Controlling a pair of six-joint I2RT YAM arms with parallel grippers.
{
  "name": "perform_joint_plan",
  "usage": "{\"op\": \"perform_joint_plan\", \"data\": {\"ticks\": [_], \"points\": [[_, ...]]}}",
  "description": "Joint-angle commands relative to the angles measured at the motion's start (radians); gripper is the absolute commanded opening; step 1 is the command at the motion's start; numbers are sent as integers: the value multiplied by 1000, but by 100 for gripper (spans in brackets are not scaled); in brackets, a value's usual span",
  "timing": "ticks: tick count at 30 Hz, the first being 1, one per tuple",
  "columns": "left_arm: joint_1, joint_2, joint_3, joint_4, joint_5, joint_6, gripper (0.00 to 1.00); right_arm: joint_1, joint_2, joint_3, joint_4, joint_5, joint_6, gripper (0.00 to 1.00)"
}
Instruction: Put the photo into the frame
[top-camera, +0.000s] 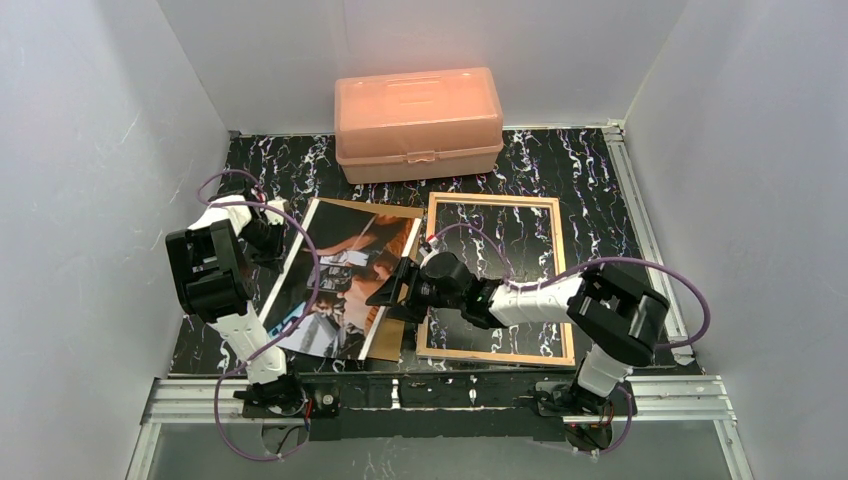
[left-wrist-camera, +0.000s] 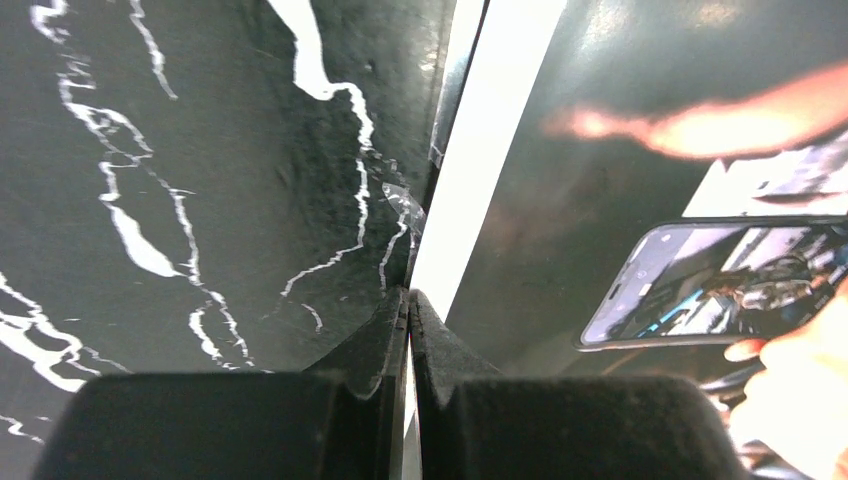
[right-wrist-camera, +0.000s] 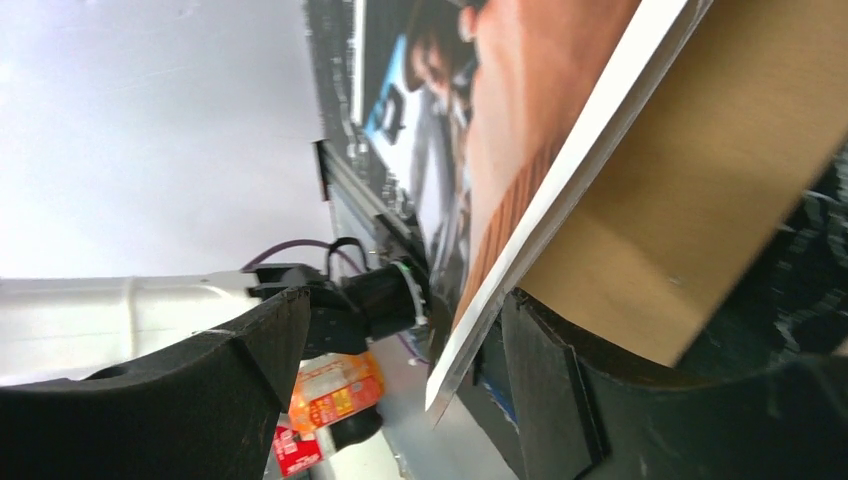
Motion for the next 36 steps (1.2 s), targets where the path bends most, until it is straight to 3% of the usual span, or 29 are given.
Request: {"op": "perform_joint_plan", "data": {"ticks": [1,8,21,36], "points": [[-13,3,-13,-91,56,-7,0,-4,33,-4,473,25,86,78],[-13,4,-15,-96,61,-4,0,-5,67,-85,690,90,151,78],[-13,-28,-4,-121,82,-3,0,-40,133,52,399,45,21,76],[-13,-42,-4,-132,63,8,0,-105,31,-68,393,11,17,71]]}}
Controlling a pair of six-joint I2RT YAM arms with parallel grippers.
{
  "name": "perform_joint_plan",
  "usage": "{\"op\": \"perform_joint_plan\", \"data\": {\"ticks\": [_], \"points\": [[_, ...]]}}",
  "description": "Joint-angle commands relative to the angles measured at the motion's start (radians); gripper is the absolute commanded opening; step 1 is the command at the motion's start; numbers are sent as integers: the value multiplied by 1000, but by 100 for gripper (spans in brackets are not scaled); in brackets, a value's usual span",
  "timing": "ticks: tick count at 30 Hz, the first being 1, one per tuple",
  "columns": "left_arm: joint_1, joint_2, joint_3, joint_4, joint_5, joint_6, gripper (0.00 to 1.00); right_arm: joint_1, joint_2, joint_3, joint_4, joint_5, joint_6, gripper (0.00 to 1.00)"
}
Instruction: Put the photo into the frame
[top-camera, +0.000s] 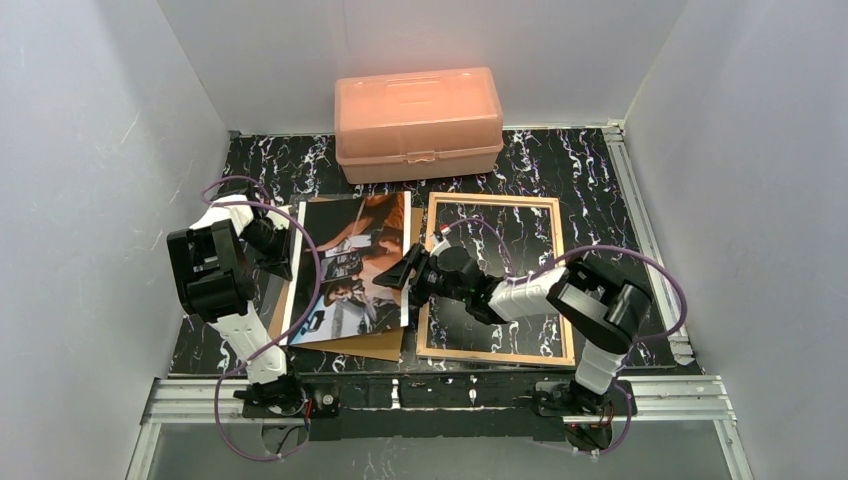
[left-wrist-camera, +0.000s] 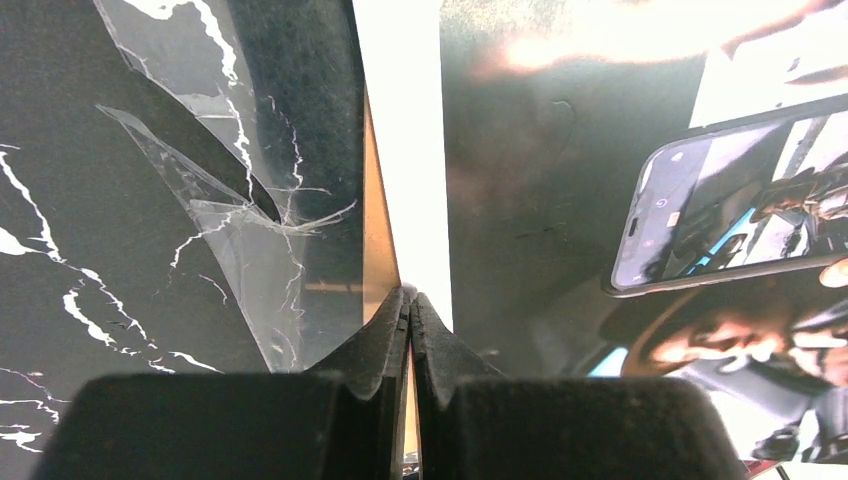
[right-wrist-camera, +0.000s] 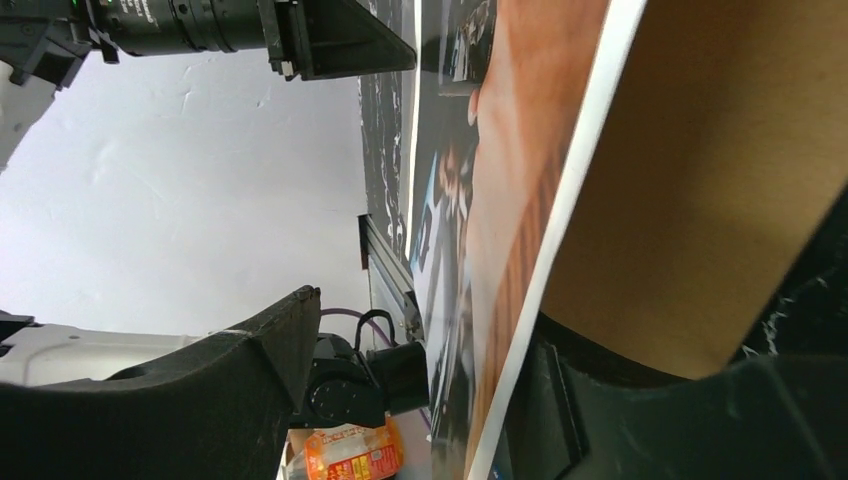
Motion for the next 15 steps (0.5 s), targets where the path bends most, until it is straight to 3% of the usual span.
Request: {"op": "perform_joint_plan", "data": {"ticks": [1,7,15], "points": [[-5,-40,-7,-30,-10,10,0,-32,-106,-26,39,-21,-15,70],[-5,-44,-14,-6,-52,15,0,-51,-153,-45,49,-26,-6,67],[-5,-47,-33,6,-71,29,0,-56,-70,-24,74,-88,45,65]]}}
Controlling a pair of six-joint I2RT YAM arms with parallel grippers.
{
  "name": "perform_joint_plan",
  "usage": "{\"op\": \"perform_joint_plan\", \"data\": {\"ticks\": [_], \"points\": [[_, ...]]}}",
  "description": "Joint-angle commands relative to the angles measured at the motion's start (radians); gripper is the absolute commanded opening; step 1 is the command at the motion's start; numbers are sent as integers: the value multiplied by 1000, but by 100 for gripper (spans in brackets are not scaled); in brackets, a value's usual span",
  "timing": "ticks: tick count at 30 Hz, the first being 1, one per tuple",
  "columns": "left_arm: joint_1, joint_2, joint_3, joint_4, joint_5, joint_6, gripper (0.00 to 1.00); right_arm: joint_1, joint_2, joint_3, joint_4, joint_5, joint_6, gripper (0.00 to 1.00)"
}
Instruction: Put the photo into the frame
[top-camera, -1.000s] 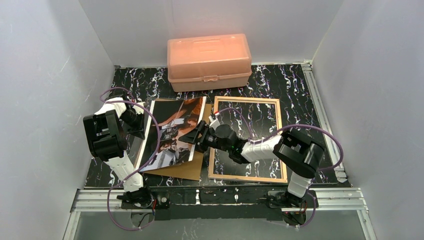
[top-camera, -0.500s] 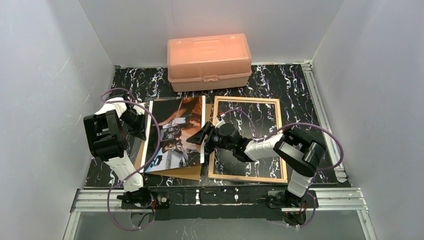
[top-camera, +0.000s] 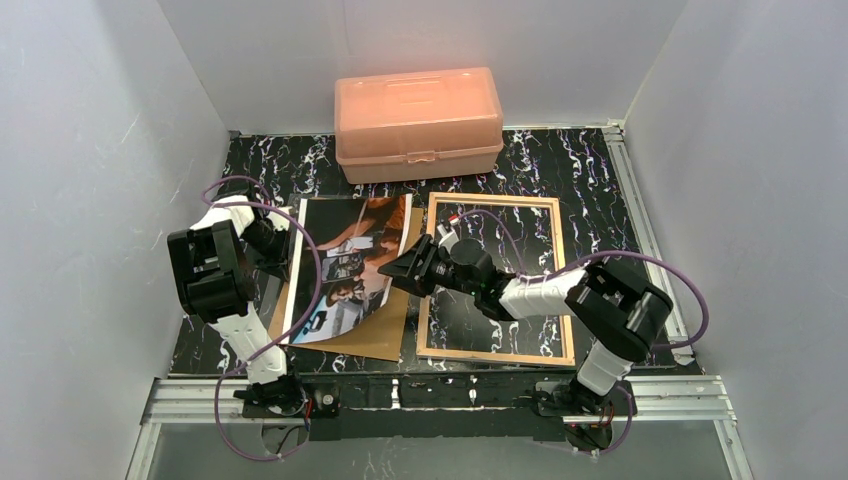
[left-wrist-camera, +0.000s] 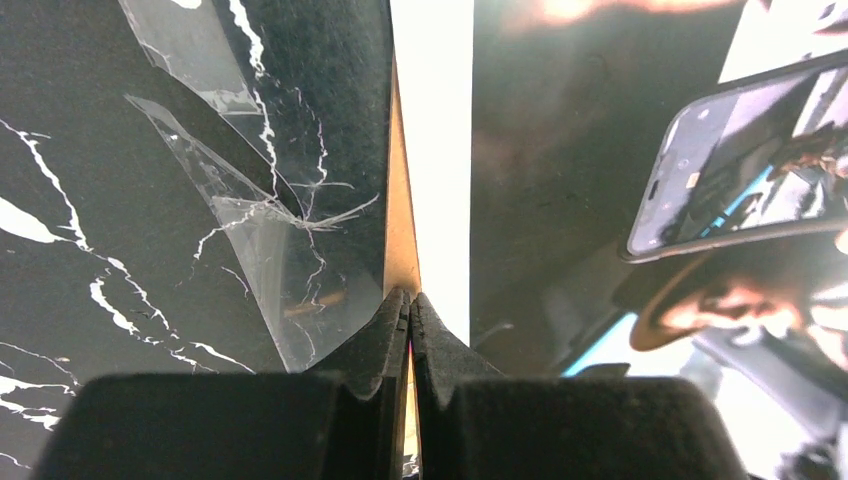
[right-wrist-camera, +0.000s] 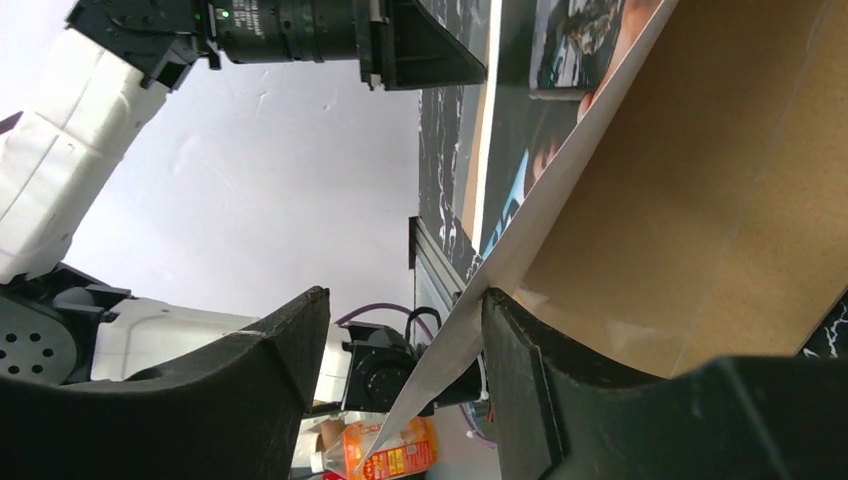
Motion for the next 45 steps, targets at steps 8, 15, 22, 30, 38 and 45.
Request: {"op": "perform_joint_plan", "data": {"ticks": [8,15,22,30,38,45], "points": [[-3,-43,-25,-7,-16,29,0,-5,72,3,23,-59,42,52],[-3,-67,24,-62,7,43,0,-4,-8,-12,-124,-49,-44,38],[-3,-108,90,-127,42,45,0,-5,-56,-42,-164,-43,-75,26],[-3,-115,71,-129,31,63,0,-5,-60,-43,-193,-41,-88,11],[-3,-86,7,-63,-29,65,0,-7,-43,-58,-195,-45,-89,5],[13,-53,10,17,-129,61,0,-11,-79,-67,-213,-33,-98,1]]}}
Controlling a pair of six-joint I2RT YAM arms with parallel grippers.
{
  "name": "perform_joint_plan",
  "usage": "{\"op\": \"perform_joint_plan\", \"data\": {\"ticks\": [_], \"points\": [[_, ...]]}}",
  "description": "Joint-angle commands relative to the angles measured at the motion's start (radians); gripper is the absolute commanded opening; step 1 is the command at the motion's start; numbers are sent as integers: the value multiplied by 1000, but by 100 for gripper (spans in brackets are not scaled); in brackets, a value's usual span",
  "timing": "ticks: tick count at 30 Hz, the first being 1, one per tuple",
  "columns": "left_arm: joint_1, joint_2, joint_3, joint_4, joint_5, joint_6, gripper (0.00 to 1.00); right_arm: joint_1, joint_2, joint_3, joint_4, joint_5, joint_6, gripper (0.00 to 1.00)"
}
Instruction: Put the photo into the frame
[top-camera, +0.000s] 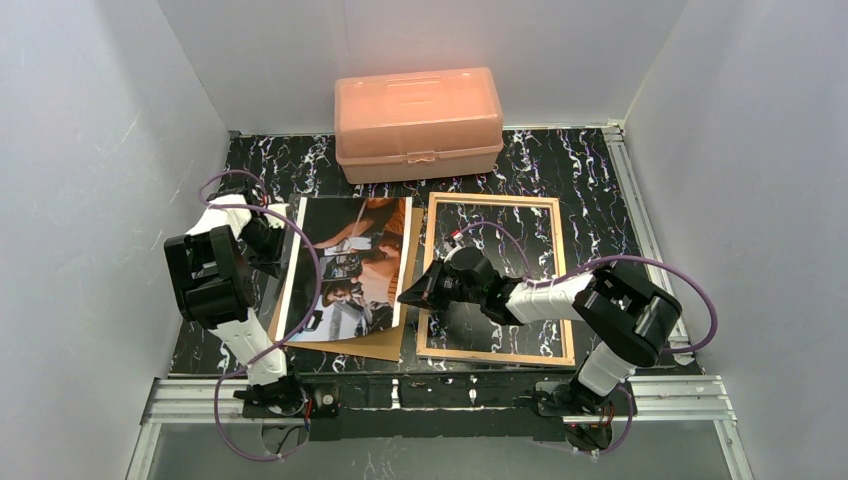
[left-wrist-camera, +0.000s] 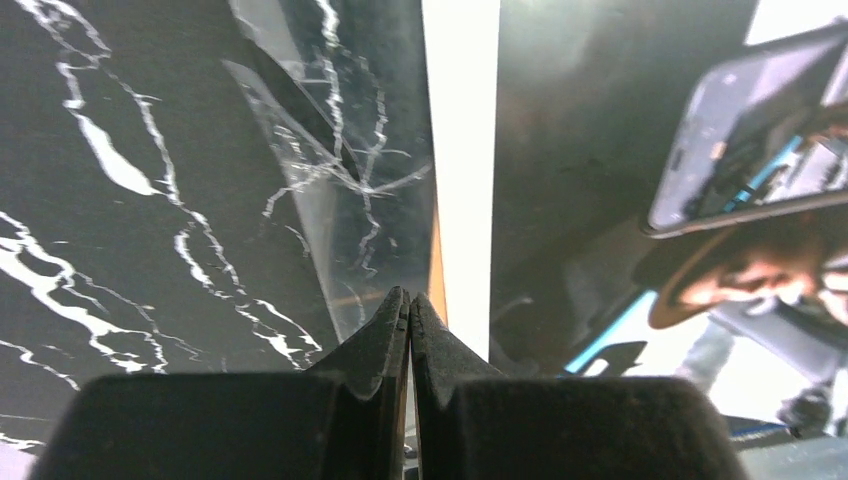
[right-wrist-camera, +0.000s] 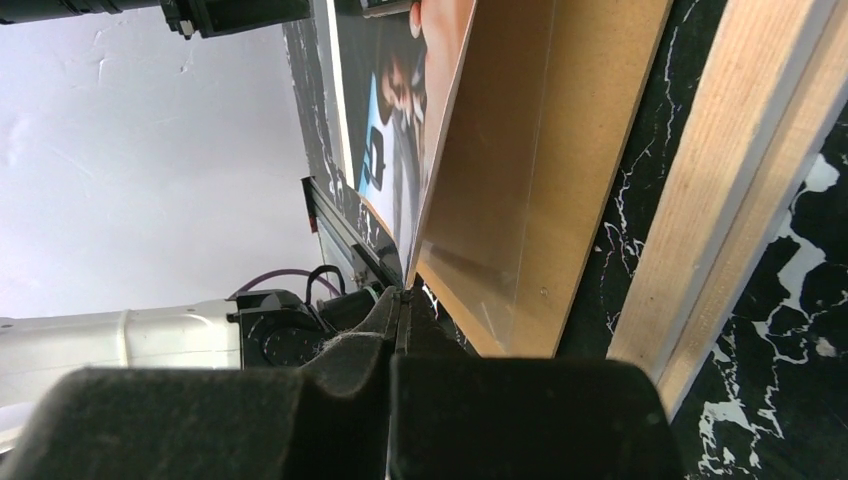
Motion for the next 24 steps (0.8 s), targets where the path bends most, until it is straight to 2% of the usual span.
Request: {"op": "perform_joint_plan", "data": {"ticks": [1,5,14,15,18,20,24], "points": [[10,6,0,47,-80,11,0,-7,-51,-8,-1,16,-29,1],[10,48,-7,71,-85,-5,0,-7,-29,-8,4,10,-32,3],[3,126,-24,88,-21,-26,0,-6,61,-27,127,-22,14,11],[3,133,-24,89,-21,-23,0,-6,72,-25,139,-27,19,13],[4,148,-21,90,-18,-20,0,-6,109,-22,197,-45,35,34],[4,153,-20,89,-17,-15,0,-6,139,-17,237,-57,46,42],[4,157,-23,86,-17,-3,0,-5,199,-3,317,-82,68,51]]}}
